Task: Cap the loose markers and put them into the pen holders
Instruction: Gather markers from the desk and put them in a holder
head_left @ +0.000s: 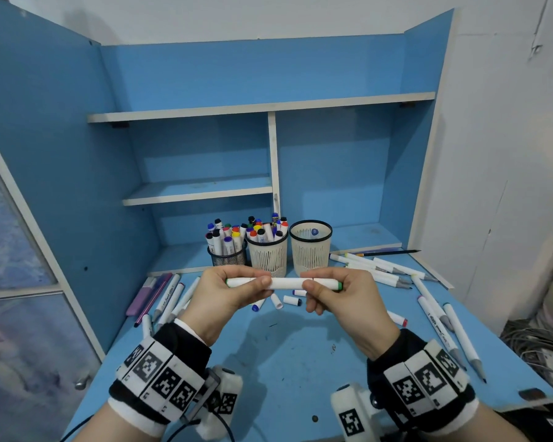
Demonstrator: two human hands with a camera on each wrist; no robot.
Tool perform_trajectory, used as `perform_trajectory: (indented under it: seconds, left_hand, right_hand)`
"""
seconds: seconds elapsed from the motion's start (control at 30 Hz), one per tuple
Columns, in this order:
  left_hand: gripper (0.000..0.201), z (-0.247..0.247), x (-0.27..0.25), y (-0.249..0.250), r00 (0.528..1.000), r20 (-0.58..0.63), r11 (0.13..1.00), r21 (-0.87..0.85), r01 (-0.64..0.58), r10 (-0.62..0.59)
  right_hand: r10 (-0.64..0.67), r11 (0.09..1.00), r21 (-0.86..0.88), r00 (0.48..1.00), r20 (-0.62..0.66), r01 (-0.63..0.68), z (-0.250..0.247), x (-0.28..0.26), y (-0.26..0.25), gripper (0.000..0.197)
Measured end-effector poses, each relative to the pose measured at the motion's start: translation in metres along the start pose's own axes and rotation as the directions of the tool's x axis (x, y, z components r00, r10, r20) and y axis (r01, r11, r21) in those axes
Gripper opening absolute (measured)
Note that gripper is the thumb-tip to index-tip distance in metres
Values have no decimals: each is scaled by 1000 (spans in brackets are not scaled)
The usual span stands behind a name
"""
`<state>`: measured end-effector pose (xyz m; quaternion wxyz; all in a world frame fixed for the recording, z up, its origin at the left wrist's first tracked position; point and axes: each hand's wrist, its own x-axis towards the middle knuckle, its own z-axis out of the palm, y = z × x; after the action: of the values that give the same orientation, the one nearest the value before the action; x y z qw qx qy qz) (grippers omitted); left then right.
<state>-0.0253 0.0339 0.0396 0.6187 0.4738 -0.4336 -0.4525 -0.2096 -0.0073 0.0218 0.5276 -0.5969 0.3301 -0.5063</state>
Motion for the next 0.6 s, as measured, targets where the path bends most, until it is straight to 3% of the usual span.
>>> perform_trajectory:
  seconds: [0.17,0.3,0.47,0.6]
  left_hand:
    - [5,-4,-1,-7,999,-3,997,-52,54,-54]
    - [10,-11,-4,-7,1000,-1,1000,-15,-4,4]
    - [26,-9,-4,10,983,20,956,230,-183,184]
    - [30,-4,1,23,970,52,907,346,-241,238]
  right_hand:
    - [3,996,-89,999,35,1,1,0,-2,11]
    - [9,967,-253,981,193,41,-3,0,-7,17]
    - [-57,784,-579,956,288,222,-4,3,-8,15]
    - [-167,695,-619,919,356,366,11,2,-12,16]
